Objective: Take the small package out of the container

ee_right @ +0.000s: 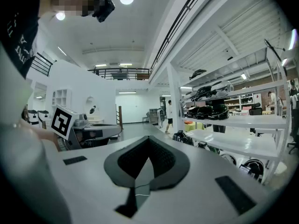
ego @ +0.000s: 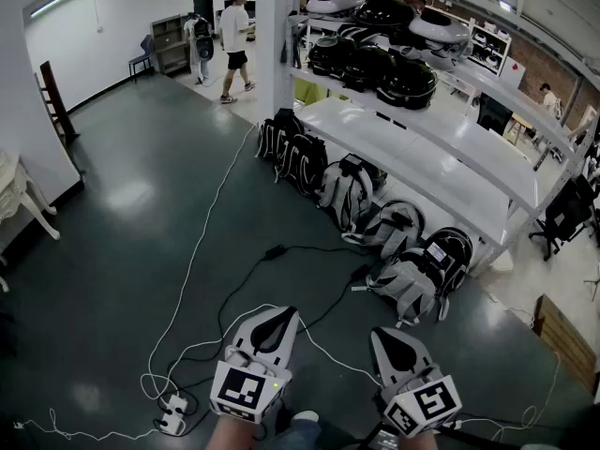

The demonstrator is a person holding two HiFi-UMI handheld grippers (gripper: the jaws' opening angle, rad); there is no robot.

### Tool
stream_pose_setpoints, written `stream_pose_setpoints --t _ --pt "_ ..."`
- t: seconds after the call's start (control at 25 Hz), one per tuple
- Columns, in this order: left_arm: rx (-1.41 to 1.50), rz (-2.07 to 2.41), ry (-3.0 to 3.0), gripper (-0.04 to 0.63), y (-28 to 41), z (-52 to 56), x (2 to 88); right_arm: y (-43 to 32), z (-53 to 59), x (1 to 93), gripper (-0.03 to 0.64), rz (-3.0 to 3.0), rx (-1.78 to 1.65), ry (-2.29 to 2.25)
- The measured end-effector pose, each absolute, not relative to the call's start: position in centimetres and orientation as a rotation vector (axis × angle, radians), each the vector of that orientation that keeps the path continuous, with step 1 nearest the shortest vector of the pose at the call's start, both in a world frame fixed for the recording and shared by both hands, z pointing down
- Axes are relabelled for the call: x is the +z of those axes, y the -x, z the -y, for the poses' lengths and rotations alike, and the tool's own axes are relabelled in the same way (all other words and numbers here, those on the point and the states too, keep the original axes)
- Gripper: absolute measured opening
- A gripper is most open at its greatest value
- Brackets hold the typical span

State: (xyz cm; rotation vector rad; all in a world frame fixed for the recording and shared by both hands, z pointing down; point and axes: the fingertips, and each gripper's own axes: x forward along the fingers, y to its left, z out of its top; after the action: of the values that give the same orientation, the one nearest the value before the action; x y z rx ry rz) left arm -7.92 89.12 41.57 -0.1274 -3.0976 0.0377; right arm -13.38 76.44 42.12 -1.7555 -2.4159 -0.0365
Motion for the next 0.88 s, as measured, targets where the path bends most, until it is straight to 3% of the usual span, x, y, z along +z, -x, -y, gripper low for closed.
stream_pose_setpoints --t 0.44,0.88 --pt "0.159 3.117 0.017 0.012 8.2 -85.2 38.7 13.1 -73.8 38.3 0.025 2.547 -0.012 1.772" --pt "0.153 3.138 -0.353 0.012 13.7 -76.7 37.7 14.9 -64.6 37.2 0.025 2.758 -0.059 1.472"
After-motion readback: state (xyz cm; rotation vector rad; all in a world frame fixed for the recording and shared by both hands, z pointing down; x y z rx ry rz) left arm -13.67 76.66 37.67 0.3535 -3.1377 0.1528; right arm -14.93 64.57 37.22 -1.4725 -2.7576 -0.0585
